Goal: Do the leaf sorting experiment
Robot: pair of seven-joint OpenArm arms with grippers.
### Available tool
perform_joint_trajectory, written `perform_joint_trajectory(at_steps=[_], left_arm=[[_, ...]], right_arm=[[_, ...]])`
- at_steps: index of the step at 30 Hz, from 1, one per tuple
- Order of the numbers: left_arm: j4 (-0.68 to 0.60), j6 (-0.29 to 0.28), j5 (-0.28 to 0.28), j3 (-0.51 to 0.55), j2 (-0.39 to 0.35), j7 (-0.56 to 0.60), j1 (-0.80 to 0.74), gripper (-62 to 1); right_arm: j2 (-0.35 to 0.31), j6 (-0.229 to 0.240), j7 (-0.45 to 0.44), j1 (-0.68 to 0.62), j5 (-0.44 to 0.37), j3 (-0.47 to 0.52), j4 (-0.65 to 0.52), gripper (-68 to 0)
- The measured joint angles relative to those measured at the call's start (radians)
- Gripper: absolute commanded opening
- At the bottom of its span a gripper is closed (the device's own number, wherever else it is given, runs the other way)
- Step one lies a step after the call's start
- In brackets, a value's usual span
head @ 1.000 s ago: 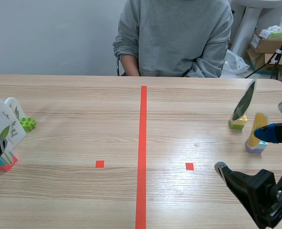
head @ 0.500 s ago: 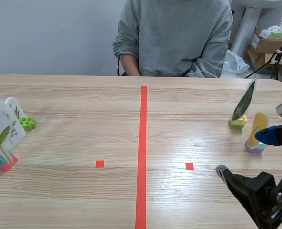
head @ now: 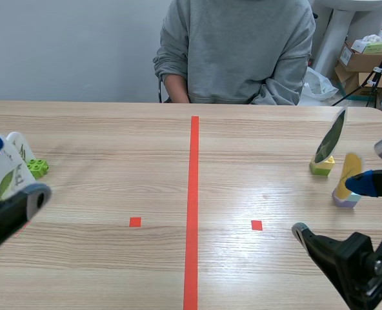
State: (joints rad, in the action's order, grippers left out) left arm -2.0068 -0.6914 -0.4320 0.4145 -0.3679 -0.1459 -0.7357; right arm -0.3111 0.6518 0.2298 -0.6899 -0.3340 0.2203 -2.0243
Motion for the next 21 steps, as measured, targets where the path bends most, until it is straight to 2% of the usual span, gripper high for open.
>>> perform_joint_trajectory(at_steps=[7, 9, 21], left_arm=[[0.011, 0.045, 0.001, -0.132, -0.072, 0.004, -0.012, -3.7], [0.016, 0.052, 0.015, -0.148, -0.072, 0.003, 0.0, -3.7], [0.018, 0.059, 0.015, -0.145, -0.017, 0.007, 0.005, -3.7]], right_arm=[[0.0, 0.0, 0.0, 0.0, 0.0, 0.0, 0.0, -8.5], [0.0, 0.0, 0.0, 0.008, 0.0, 0.0, 0.0, -8.5], [0.0, 0.0, 0.0, 0.016, 0.0, 0.0, 0.0, -8.5]])
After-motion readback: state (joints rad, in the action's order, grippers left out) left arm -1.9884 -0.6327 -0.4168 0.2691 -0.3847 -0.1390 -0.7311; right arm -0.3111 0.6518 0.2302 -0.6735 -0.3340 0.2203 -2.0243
